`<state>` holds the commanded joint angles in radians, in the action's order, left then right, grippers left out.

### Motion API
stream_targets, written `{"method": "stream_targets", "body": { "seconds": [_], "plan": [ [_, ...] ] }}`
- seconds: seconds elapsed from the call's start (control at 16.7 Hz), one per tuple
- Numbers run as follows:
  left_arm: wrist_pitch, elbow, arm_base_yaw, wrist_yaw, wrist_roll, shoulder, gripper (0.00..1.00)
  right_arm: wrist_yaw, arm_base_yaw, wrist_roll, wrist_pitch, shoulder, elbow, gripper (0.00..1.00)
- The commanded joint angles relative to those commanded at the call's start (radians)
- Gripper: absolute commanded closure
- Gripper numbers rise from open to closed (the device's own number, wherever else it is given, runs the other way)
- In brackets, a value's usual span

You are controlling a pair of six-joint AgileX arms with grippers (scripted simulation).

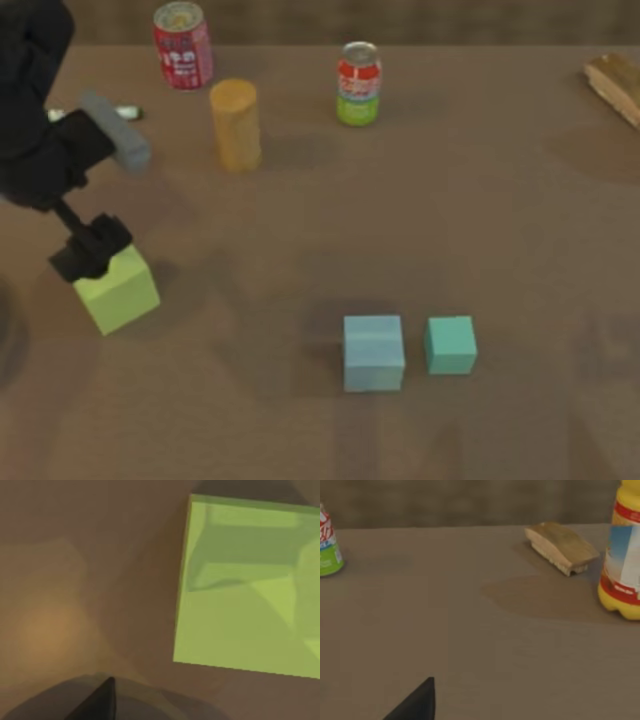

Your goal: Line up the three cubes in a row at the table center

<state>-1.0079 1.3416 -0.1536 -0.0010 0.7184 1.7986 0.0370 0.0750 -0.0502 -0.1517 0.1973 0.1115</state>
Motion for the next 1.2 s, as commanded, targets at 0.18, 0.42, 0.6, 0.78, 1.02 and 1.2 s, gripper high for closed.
{"method": "stream_targets", "body": {
  "seconds": [0.18,0.42,0.6,0.78,1.02,1.2],
  "plan": [
    [-0.059,0.09,-0.012,0.001,0.045,0.112,0.0,-0.026,-0.048,0.038,0.108,-0.146,-0.084,0.0],
    [-0.081,0.124,-0.016,0.002,0.062,0.149,0.0,-0.037,-0.065,0.05,0.152,-0.197,-0.112,0.0],
    [-0.082,0.126,-0.011,0.002,0.063,0.153,0.0,-0.037,-0.065,0.05,0.152,-0.197,-0.112,0.0],
    [-0.043,0.102,-0.013,0.002,0.065,0.168,0.0,-0.037,-0.065,0.05,0.152,-0.197,-0.112,0.0],
    [0.109,0.015,-0.014,0.003,0.065,0.228,0.0,-0.037,-0.065,0.05,0.152,-0.197,-0.112,0.0],
    [0.216,-0.047,-0.014,0.003,0.066,0.271,0.0,-0.037,-0.065,0.05,0.152,-0.197,-0.112,0.0]
  ]
}}
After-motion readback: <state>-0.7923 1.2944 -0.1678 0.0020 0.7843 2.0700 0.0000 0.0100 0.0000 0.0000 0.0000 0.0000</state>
